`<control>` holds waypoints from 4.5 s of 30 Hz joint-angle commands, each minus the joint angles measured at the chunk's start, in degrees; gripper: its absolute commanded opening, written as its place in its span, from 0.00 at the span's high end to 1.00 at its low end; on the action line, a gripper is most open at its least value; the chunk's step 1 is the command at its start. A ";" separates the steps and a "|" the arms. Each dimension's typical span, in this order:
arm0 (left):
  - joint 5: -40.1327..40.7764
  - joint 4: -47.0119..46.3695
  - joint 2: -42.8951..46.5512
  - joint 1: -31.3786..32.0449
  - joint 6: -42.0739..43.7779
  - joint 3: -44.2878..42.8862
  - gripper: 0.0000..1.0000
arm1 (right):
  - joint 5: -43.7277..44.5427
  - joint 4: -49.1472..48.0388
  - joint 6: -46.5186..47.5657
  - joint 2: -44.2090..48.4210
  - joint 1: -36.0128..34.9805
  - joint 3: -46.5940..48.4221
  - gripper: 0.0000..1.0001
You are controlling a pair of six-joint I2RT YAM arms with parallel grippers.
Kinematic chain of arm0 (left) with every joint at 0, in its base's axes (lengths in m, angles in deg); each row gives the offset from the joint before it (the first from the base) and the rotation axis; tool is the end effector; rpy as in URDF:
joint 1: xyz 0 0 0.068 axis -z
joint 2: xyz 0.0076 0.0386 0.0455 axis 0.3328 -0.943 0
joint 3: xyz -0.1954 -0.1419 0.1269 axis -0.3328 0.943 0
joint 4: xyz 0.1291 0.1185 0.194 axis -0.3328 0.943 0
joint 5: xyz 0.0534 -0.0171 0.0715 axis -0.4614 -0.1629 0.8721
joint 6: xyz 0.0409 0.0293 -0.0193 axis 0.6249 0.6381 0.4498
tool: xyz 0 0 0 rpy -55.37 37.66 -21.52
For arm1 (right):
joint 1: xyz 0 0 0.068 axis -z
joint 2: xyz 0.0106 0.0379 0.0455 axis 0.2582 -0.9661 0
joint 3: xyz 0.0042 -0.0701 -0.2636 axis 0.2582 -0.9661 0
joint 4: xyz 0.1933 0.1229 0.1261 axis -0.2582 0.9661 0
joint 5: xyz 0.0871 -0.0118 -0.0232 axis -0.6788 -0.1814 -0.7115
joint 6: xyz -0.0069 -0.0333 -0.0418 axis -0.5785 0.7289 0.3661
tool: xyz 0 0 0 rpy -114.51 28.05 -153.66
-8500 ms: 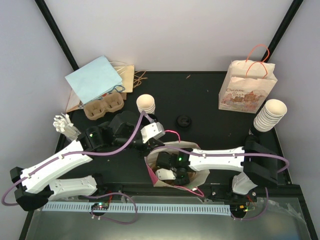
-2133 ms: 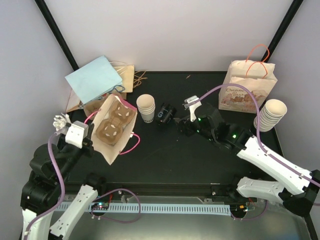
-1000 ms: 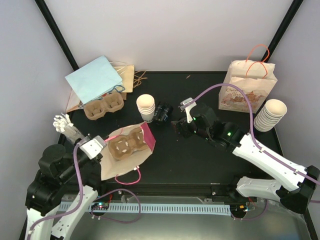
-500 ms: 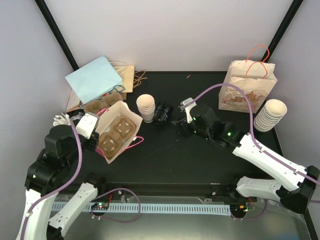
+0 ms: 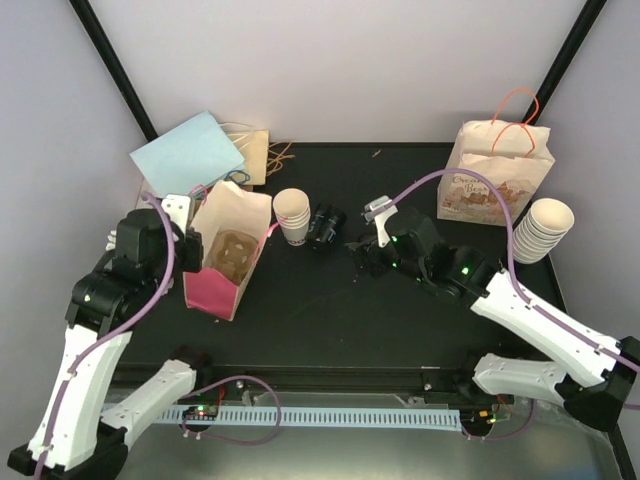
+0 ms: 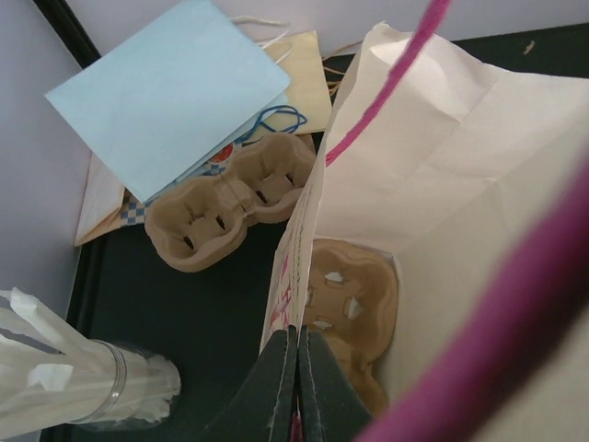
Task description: Pack the takeout coffee
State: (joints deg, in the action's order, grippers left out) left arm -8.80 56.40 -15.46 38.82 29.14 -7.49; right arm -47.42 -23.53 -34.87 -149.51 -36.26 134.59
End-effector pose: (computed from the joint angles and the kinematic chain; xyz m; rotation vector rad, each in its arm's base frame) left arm 0.1029 -0.0268 0.4050 0.1252 2.1575 0.0270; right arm 0.1495 0.1750 0.3493 -0.5778 2.1440 0.4384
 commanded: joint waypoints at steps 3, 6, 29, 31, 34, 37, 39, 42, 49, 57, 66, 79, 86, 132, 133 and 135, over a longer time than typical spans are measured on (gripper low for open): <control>-1.60 -0.25 -4.07 -3.10 -8.79 -3.53 0.98 | -0.67 0.76 -0.65 2.54 0.33 -0.03 0.11; -3.72 -1.44 -4.96 -5.38 -9.97 -3.10 0.98 | -0.70 0.99 -0.71 3.20 0.36 -0.54 0.11; -23.39 -13.03 -8.36 -21.48 -11.37 3.81 0.95 | -1.24 0.98 -1.69 4.61 0.33 -2.83 0.11; -24.31 -13.69 -8.46 -22.15 -11.61 4.16 0.95 | -1.28 1.00 -1.87 3.82 0.36 -2.80 0.11; -24.17 -13.68 -8.40 -22.46 -11.49 4.03 0.85 | -1.40 1.15 -2.25 2.18 0.33 -2.29 0.11; -24.15 -12.99 -8.20 -22.47 -11.16 4.21 0.59 | -1.72 1.31 -2.32 0.88 0.33 -1.58 0.11; -24.70 -12.11 -8.34 -22.50 -10.87 4.35 0.48 | -1.82 1.18 -2.36 0.18 0.33 -1.24 0.11; -24.70 -9.81 -9.08 -22.48 -9.98 3.97 0.42 | -2.03 0.83 -2.26 -0.25 0.38 -0.97 0.11; -20.32 -4.37 -9.78 -22.52 -8.43 2.49 0.33 | -2.22 0.64 -2.16 -0.50 0.38 -0.77 0.11; -25.48 -5.61 -8.09 -22.53 -7.71 1.59 0.32 | -2.91 0.29 -2.28 -0.67 0.35 -0.86 0.11; -21.68 -4.90 -7.78 -22.54 -6.13 -1.14 0.30 | -3.21 0.10 -2.31 -0.38 0.40 -1.05 0.11; -13.03 -4.39 -5.99 -22.49 -5.60 2.73 0.16 | -3.40 0.03 -2.17 -0.71 0.33 -1.04 0.11; -14.54 -4.60 -7.09 -22.52 -5.30 4.28 0.23 | -3.56 0.01 -2.41 -0.54 0.38 -1.21 0.11; -22.15 -18.58 -23.07 -22.26 -7.24 -2.04 0.98 | -0.06 2.35 -3.26 -0.97 0.36 -1.43 0.10; -22.35 -19.26 -23.44 -22.21 -7.25 -2.06 0.99 | 0.34 2.50 -3.44 -1.14 0.34 -1.46 0.10; -22.55 -20.36 -24.11 -22.25 -7.18 -2.13 0.98 | 1.07 2.88 -3.99 -1.74 0.29 -1.42 0.11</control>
State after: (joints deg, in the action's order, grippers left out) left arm -29.91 42.06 -38.52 16.79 22.32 -6.71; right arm -48.87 -21.69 -37.45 -150.14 -36.26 132.31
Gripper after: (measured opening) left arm 0.015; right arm 0.895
